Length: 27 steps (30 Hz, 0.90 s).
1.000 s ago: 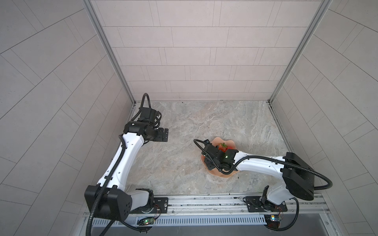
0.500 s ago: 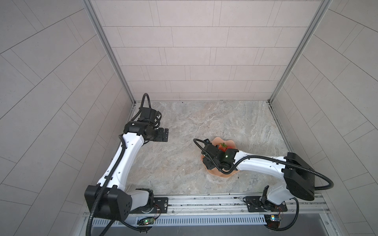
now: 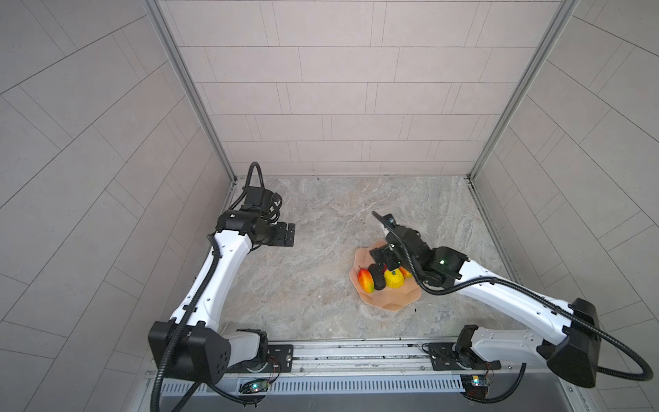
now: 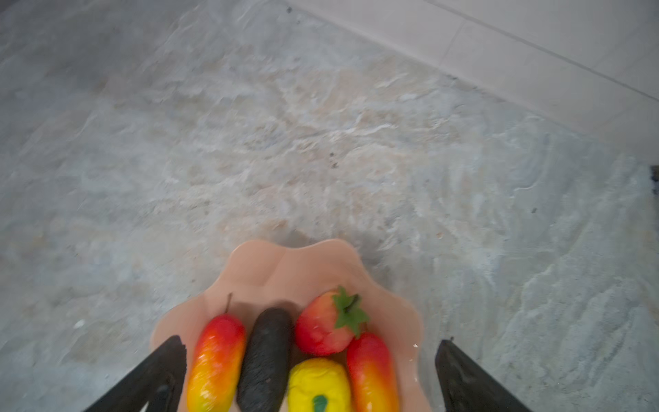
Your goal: Place and organize the fake fruits in the fruit bowl
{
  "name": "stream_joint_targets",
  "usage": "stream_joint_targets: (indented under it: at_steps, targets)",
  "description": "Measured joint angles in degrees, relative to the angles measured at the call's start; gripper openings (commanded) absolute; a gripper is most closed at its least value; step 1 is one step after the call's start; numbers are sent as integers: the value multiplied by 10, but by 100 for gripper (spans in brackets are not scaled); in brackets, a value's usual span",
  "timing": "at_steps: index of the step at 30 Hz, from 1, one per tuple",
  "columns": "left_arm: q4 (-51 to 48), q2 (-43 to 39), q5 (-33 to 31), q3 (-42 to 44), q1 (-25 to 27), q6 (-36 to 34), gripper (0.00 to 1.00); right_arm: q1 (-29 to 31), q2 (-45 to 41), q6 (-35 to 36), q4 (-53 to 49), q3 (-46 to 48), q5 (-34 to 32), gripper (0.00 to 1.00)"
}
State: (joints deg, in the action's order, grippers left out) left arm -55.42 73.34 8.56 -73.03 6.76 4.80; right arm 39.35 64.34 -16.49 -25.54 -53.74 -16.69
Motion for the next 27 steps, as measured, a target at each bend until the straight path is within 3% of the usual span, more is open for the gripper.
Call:
stream_joint_targets:
  at_steps: [4,7,10,19,27]
  targets:
    - [129,-69,-72,88,0,48,100,-157,-87,32,114,110,6,100]
    - [263,-150,-132,219,0,75,100,-245,-123,49,222,197,0,100]
    - [410,-157,-170,336,0,70,100,-302,-108,69,316,265,-17,100]
    - [696,24,-257,434,-1,5,100,-338,96,118,522,313,-42,100]
    - [845,139,-250,437,-23,-19,100,-360,215,114,620,288,-11,100]
